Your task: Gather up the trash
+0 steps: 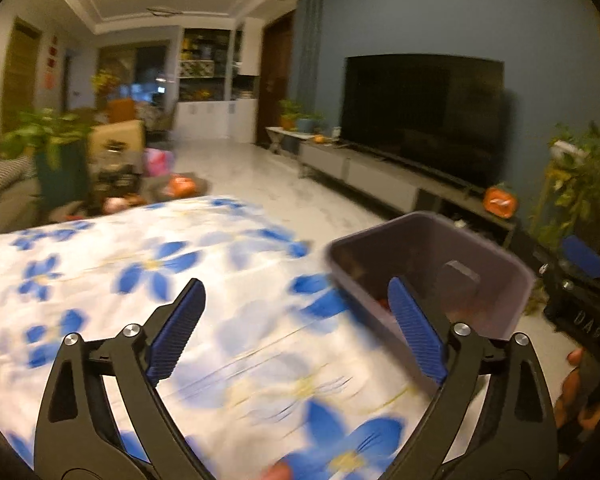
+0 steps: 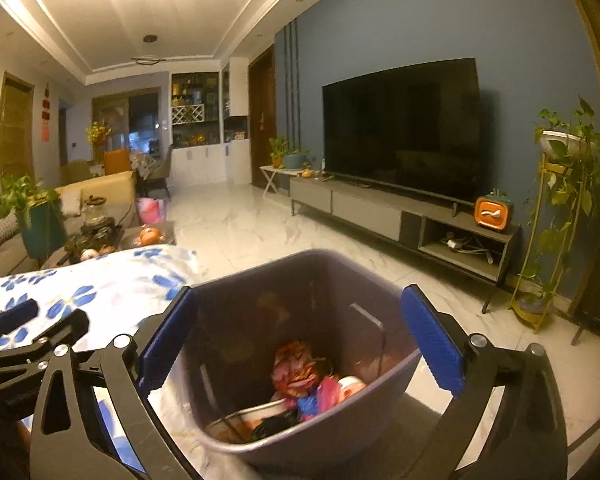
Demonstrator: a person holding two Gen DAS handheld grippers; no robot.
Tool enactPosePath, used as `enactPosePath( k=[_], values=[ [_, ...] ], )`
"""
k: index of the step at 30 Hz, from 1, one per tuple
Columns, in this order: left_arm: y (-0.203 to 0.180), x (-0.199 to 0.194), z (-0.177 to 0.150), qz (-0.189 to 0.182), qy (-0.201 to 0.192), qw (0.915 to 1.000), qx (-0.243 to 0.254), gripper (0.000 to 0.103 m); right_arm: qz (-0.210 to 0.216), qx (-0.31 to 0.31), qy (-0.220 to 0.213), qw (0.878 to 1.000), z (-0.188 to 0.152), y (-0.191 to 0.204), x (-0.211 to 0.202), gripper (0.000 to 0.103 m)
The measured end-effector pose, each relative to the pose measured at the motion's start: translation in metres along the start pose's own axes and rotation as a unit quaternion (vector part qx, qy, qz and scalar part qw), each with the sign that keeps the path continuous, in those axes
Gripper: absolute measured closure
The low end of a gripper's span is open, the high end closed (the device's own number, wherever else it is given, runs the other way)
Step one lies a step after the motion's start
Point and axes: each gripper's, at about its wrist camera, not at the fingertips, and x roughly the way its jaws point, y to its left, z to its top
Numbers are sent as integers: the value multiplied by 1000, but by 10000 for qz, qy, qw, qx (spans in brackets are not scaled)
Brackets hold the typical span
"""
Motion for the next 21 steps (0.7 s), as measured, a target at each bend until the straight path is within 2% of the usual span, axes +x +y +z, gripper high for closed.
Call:
enactPosePath(
  k=[6,12,21],
  values=[
    [31,-57,-12,530,-65,9982,-264,6,29,-123,118,9998,-5,20,-21,6],
    [50,-109,-21,990,-173,9945,-288,6,61,-418,-13,9991,-11,47,-55,6],
    [67,-169,-42,1366,-150,9897,-393,6,296,-501,163,9982,-22,77,-110,6]
  ],
)
